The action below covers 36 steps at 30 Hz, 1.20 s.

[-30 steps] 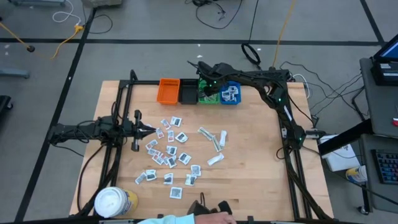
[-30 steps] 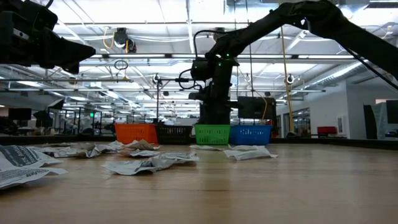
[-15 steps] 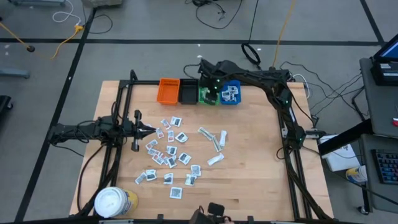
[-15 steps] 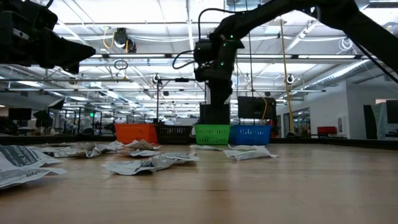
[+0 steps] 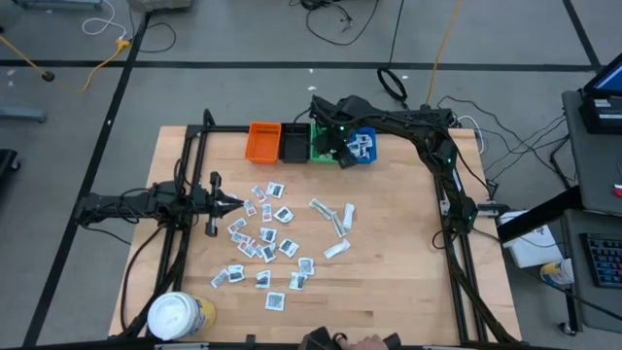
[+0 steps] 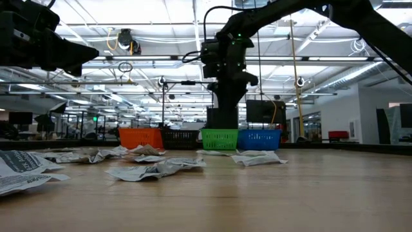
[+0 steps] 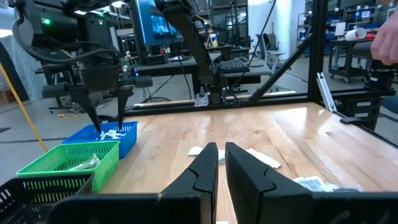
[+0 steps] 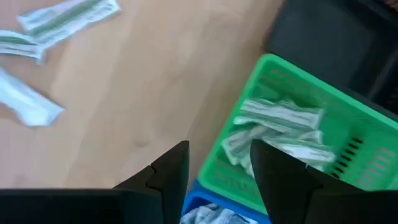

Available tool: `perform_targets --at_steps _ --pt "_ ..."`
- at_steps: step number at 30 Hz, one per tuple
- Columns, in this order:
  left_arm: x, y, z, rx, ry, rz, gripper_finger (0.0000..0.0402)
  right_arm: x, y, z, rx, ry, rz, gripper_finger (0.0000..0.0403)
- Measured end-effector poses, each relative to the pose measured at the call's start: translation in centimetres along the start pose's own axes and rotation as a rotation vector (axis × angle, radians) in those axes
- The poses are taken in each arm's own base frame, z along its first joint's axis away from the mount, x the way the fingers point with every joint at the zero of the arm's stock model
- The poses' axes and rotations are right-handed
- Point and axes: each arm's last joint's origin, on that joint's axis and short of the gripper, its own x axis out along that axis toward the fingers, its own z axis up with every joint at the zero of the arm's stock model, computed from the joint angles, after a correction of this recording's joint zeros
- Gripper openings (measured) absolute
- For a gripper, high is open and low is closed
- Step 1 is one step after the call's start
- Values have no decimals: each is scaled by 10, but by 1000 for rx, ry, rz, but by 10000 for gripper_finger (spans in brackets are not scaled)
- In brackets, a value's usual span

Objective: Pick & Place First Aid Supplies
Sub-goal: Put the green bandage into the green bin

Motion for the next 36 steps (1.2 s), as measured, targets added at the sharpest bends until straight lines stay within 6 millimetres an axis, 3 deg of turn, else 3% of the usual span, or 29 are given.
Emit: perform_targets --at_steps 10,26,36 --pt "0 0 0 0 0 0 37 12 41 16 -140 -1 102 159" --pt "0 0 0 0 0 1 37 28 146 23 -474 -3 168 158" --pt "0 0 0 0 -1 1 37 39 168 22 -588 78 164 157"
